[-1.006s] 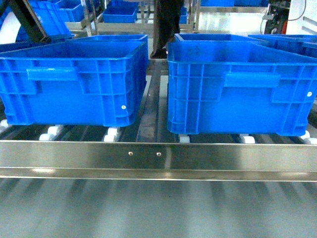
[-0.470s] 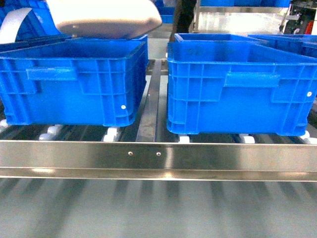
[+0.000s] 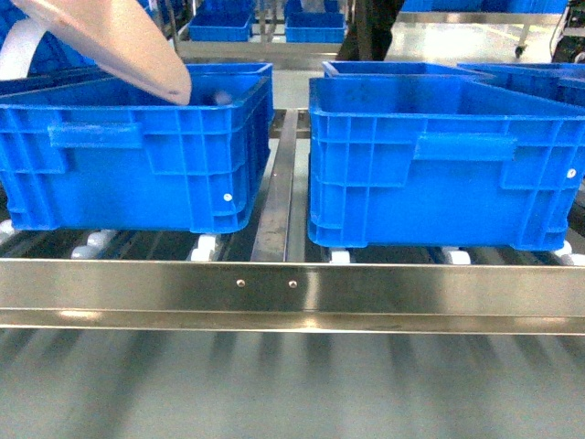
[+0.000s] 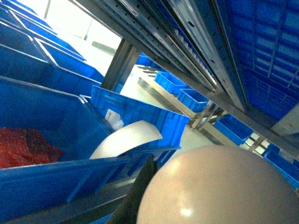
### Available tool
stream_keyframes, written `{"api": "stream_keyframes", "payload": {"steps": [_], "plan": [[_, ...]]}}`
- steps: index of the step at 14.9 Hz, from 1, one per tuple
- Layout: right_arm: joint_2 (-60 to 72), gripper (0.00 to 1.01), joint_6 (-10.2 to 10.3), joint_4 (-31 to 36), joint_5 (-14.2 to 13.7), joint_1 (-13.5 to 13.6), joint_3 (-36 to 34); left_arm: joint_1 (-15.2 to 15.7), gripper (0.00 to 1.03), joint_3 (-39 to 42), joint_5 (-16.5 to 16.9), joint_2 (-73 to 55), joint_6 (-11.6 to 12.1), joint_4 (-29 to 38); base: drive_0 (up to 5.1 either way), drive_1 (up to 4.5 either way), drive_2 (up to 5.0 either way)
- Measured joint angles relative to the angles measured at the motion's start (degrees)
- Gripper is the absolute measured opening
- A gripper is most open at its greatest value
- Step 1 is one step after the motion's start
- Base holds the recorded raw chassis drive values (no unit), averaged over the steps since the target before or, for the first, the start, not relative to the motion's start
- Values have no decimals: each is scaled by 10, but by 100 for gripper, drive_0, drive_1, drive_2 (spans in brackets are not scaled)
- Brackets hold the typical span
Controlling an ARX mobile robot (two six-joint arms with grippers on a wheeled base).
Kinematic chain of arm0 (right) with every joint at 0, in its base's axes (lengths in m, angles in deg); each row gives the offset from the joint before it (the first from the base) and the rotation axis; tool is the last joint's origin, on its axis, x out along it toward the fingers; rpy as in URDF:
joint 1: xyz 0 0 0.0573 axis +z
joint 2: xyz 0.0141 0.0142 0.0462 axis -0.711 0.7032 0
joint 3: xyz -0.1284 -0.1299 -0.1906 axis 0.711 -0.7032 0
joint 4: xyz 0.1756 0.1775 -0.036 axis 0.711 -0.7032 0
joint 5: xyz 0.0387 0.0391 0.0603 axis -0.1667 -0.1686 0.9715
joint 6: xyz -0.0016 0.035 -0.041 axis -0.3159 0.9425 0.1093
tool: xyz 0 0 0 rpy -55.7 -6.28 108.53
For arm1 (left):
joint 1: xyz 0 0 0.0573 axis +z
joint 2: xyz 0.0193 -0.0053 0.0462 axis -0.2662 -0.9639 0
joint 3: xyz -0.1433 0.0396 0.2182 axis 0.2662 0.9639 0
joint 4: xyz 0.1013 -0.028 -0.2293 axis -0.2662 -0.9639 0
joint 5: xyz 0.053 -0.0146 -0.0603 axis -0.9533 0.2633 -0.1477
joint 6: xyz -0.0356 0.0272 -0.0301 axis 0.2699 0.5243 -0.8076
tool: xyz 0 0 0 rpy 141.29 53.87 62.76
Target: Place part in tray to right shelf
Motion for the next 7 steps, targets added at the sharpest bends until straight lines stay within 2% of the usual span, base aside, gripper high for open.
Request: {"api": "stream_keyframes", "payload": {"steps": [2, 7], "plan": [[0, 98, 0, 0, 0, 0, 0, 0, 12, 0, 0, 0, 18, 3, 0, 0, 0], [0, 98, 0, 0, 0, 0, 0, -7, 12, 0, 1, 0, 18, 2, 0, 0, 0]]}}
